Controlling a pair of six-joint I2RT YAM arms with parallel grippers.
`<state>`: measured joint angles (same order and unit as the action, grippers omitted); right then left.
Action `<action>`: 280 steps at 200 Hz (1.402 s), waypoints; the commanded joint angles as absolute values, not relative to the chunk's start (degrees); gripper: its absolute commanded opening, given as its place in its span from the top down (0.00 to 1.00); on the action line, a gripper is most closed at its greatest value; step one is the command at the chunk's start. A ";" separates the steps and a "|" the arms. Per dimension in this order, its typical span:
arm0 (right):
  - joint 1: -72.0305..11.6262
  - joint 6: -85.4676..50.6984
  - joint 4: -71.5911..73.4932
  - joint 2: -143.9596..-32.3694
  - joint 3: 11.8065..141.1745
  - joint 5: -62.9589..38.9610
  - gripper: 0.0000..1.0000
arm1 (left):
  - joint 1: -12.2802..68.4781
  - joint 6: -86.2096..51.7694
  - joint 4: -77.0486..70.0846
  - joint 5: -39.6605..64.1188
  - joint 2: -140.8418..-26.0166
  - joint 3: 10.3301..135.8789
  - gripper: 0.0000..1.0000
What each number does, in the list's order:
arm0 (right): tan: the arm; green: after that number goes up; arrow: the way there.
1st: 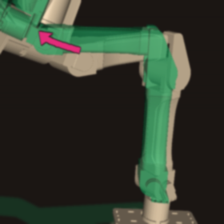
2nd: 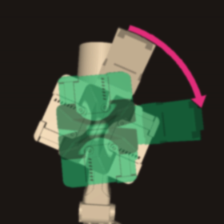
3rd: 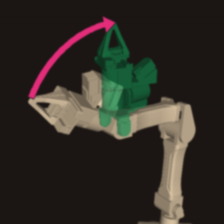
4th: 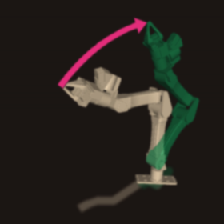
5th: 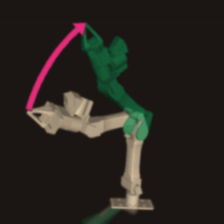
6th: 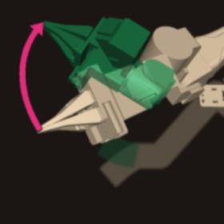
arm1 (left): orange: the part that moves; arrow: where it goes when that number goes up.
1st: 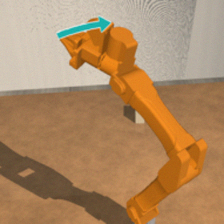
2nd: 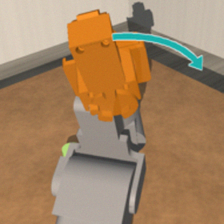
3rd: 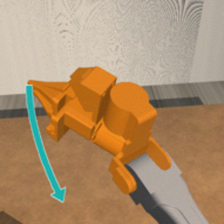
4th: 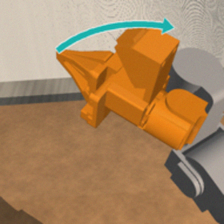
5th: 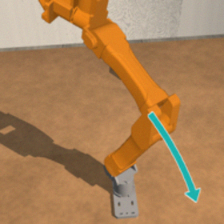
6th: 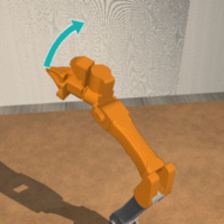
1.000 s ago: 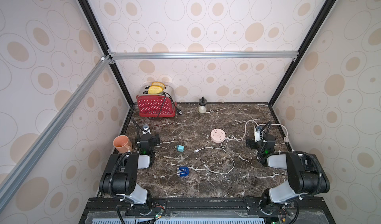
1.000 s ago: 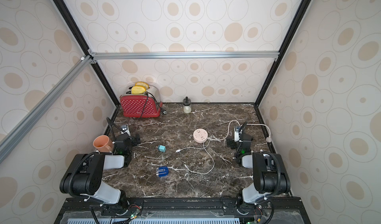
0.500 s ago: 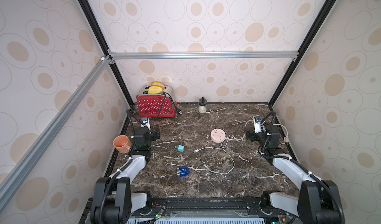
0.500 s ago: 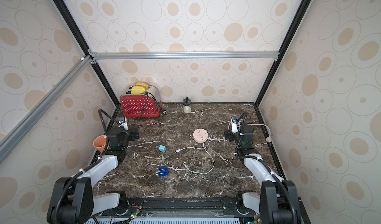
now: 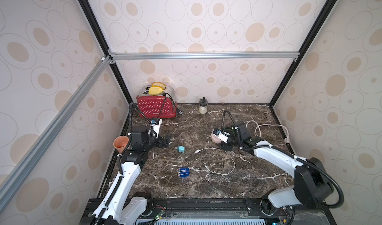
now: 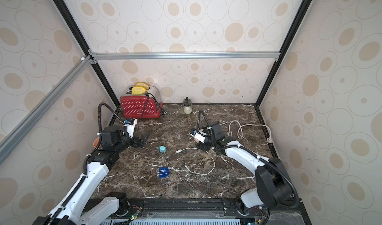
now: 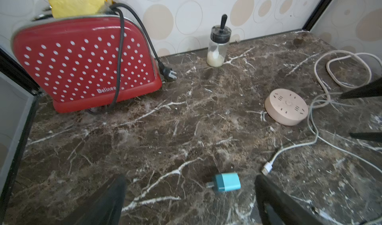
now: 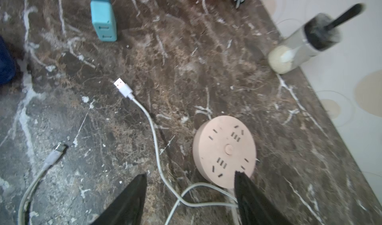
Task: Charge the electric shaver
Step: Pick up the charging cable from the center of the board.
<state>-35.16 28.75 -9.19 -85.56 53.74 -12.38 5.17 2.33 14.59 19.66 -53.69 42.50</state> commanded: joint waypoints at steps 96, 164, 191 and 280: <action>-40.63 39.74 -15.11 -104.35 63.62 -13.49 0.32 | 1.94 6.34 32.03 25.68 -51.49 47.20 0.09; -40.73 41.53 -15.36 -107.72 65.18 -11.67 0.79 | 1.93 9.06 34.80 29.63 -53.04 47.46 0.14; -40.66 42.18 -14.71 -105.50 63.56 -12.10 1.00 | 2.00 8.23 33.01 31.42 -53.93 46.93 0.14; -37.94 38.50 -8.02 -84.83 51.20 -11.16 1.00 | 10.21 -13.65 1.95 46.85 -67.98 43.01 0.15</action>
